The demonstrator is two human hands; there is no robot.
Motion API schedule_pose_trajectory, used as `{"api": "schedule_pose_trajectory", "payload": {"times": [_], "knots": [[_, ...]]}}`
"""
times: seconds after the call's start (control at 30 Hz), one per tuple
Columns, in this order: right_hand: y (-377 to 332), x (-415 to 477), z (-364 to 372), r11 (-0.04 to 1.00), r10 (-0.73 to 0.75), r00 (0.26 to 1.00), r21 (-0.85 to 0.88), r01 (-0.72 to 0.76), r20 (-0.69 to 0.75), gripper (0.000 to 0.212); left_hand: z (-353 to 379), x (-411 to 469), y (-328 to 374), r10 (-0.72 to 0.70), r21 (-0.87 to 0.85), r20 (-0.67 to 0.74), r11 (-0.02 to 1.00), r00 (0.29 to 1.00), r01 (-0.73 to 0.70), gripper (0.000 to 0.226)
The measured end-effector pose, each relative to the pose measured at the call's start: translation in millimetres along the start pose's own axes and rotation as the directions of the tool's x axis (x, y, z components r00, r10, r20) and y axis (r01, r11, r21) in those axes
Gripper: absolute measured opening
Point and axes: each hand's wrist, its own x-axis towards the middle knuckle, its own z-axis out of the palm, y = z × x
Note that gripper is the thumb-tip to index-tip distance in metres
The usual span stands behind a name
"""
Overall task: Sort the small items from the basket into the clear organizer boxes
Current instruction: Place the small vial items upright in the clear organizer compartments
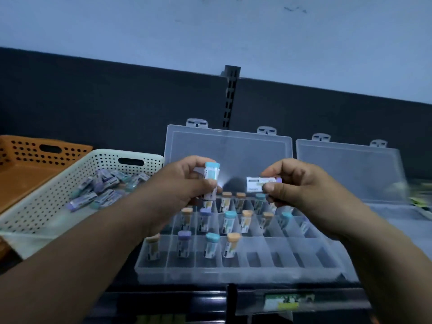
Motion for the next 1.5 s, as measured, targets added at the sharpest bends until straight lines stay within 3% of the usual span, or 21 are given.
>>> {"api": "schedule_pose_trajectory", "payload": {"times": [0.07, 0.13, 0.23, 0.4, 0.63, 1.0, 1.17, 1.33, 1.5], "knots": [[8.4, -10.9, -17.3, 0.999, 0.019, 1.000, -0.050, -0.018, 0.010, 0.019, 22.5, 4.7, 0.7, 0.015, 0.046, 0.046, 0.999, 0.999, -0.017, 0.034], [11.1, -12.6, -16.2, 0.994, 0.042, 0.999, -0.105, -0.039, 0.029, 0.024, 27.4, 3.7, -0.1, 0.046, 0.099, 0.056, 0.994, 0.997, -0.052, 0.027], [22.2, -16.7, -23.4, 0.971, 0.054, 0.998, -0.237, -0.044, 0.035, 0.022, 46.9, 8.3, -6.1, 0.078, 0.256, 0.076, 0.962, 0.994, -0.095, 0.014], [42.4, -18.1, -36.3, 0.875, 0.016, 0.998, -0.485, 0.017, 0.064, 0.014, 74.5, 13.8, -16.2, 0.084, 0.469, 0.114, 0.874, 0.990, -0.128, 0.022], [65.2, -20.4, -27.3, 0.770, -0.016, 0.984, -0.625, 0.125, 0.178, 0.014, 98.3, 13.4, -28.6, 0.200, 0.789, 0.176, 0.556, 0.964, -0.260, 0.027], [94.4, -22.8, -14.0, 0.734, -0.090, 0.978, -0.651, 0.191, 0.186, 0.016, 107.7, 17.4, -50.4, 0.189, 0.870, 0.188, 0.423, 0.964, -0.253, 0.022], [93.7, -25.5, -15.7, 0.743, -0.047, 0.984, -0.652, 0.150, 0.173, 0.009, 104.6, 17.9, -52.7, 0.196, 0.876, 0.220, 0.392, 0.956, -0.282, 0.030], [64.1, -22.2, -21.4, 0.743, -0.058, 0.991, -0.657, 0.125, 0.122, 0.013, 90.0, 13.0, -47.1, 0.280, 0.840, 0.180, 0.455, 0.943, -0.295, 0.041], [24.4, -5.4, 5.3, 0.734, -0.151, 0.977, -0.645, 0.212, 0.149, 0.026, 42.1, 2.3, -37.8, 0.378, 0.866, 0.069, 0.437, 0.923, -0.244, 0.051]]}}
